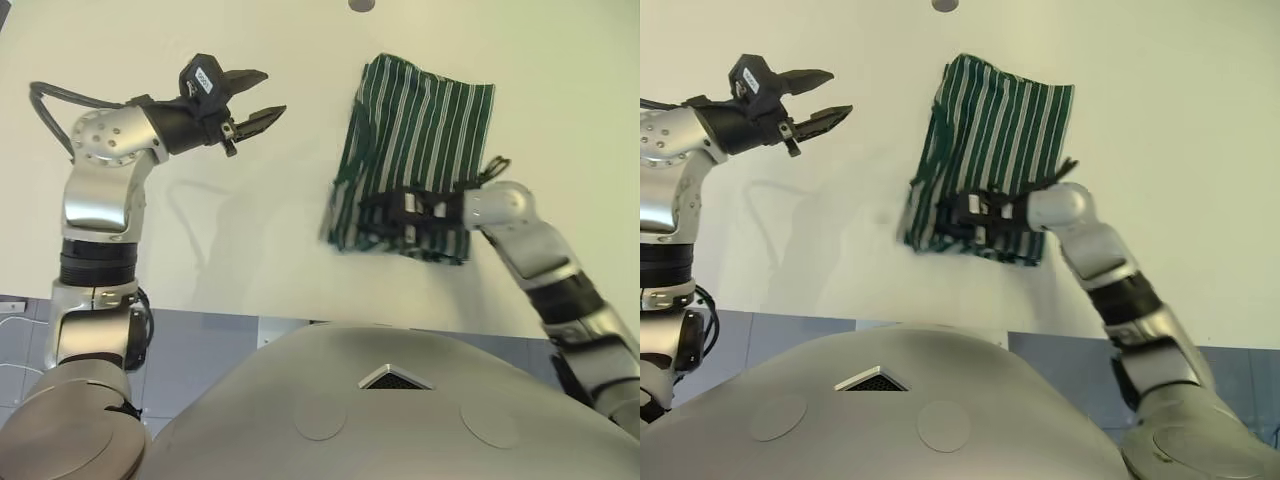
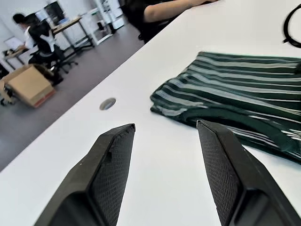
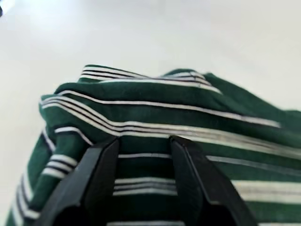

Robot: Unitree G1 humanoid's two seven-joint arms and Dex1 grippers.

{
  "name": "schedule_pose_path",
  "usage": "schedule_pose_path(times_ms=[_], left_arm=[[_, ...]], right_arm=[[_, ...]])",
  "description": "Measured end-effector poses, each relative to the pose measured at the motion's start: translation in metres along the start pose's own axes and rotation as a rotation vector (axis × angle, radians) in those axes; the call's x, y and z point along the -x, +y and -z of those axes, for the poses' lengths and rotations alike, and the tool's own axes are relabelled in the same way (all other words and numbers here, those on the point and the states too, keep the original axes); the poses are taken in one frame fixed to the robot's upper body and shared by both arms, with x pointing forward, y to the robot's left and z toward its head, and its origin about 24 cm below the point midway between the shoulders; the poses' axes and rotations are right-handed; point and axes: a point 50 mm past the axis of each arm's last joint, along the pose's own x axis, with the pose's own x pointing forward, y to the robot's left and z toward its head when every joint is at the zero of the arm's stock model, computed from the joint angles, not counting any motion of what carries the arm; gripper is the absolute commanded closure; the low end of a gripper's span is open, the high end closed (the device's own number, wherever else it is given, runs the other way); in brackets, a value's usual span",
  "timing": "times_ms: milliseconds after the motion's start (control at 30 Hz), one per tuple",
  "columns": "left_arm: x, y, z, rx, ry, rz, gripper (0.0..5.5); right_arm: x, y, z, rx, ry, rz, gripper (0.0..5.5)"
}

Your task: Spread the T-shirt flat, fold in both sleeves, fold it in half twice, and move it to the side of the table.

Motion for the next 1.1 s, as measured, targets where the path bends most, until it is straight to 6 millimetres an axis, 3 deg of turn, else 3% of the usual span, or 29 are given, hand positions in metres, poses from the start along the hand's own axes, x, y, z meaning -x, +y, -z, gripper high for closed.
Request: schedule_pose_path(times_ms=[33,67,133,200,300,367,467,600,700,1100], left_arm=[[-0.003,-0.013,-0.010,-0.019,-0.026,0.070,3.07],[-0.009,-0.038,-0.020,-0.056,-0.048,0.194,3.07],[-0.017,-0.079,-0.021,-0.121,-0.040,0.376,2.78],[-0.024,-0.110,-0.008,-0.226,0.007,0.485,2.40],[-0.032,-0.129,0.012,-0.343,0.058,0.520,2.25],[-0.040,-0.137,0.020,-0.359,0.045,0.505,2.25],[-0.046,-0.140,0.032,-0.359,0.084,0.507,2.25],[-0.056,-0.136,0.039,-0.403,0.096,0.502,2.25],[-0.060,-0.132,0.040,-0.408,0.105,0.505,2.25],[-0.053,-0.133,0.047,-0.270,0.178,0.595,4.39]], right_arm=[[0.005,-0.003,-0.007,-0.009,-0.043,0.047,3.52],[0.015,-0.012,-0.028,-0.015,-0.151,0.146,3.52],[0.036,-0.021,-0.055,0.006,-0.262,0.258,3.52],[0.061,-0.017,-0.044,0.002,-0.152,0.304,3.13],[0.109,0.005,-0.006,-0.024,0.159,0.214,2.96],[0.126,0.024,0.005,-0.006,0.247,0.096,2.96],[0.134,0.034,0.014,0.114,0.312,0.003,2.96],[0.124,0.043,0.032,0.224,0.347,-0.067,2.96],[0.116,0.039,0.035,0.270,0.325,-0.043,2.96],[0.101,0.045,0.039,0.180,0.292,-0.035,5.19]])
